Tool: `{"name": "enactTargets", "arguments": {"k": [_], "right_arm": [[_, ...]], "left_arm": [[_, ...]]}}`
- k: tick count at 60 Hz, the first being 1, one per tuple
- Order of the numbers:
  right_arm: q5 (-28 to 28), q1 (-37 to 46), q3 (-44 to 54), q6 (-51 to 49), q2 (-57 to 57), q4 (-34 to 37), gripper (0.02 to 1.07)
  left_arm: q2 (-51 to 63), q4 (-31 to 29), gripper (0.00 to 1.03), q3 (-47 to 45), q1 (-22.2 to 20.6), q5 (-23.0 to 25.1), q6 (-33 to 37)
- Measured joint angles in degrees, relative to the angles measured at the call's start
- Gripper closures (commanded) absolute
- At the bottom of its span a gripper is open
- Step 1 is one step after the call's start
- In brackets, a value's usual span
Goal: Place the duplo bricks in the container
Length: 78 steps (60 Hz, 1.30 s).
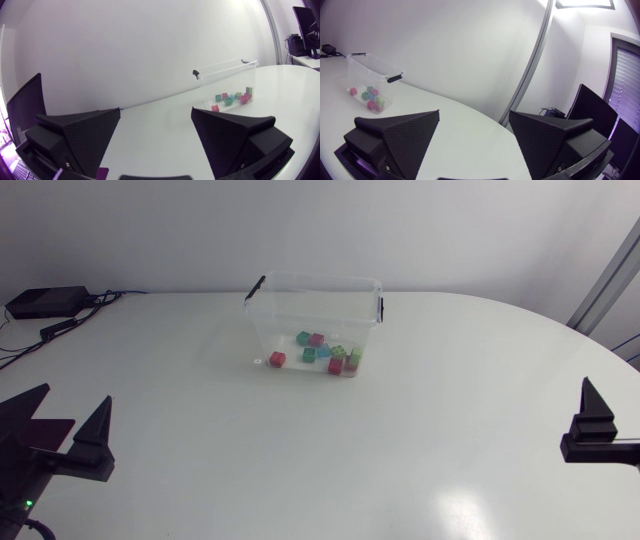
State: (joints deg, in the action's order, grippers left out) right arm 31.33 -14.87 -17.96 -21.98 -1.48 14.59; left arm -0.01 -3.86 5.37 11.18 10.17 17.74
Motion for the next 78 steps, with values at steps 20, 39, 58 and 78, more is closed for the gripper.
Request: {"name": "enactTargets", "arguments": {"k": [20,39,58,78], "right_arm": [[0.0,3.9,7.0,-0.6,1.4,-7.0,0.07],[0.0,7.1,9.3,-0.6,1.4,-8.8,0.07],[-0.2,7.2,12.2,-0.6,1.4,-13.8,0.07],[-0.5,7.2,15.6,-0.6,1.4,-20.2,0.07]], "left_arm": [[0.0,2.3,0.04,-1.7,-1.7,-0.5,0.0],[0.0,4.0,0.04,-2.9,-2.3,-1.8,-2.8],[0.0,6.2,0.04,-4.0,-5.3,-3.5,-4.3],[0.0,6.2,0.04,-4.0,-7.0,-3.9,-5.0]]}}
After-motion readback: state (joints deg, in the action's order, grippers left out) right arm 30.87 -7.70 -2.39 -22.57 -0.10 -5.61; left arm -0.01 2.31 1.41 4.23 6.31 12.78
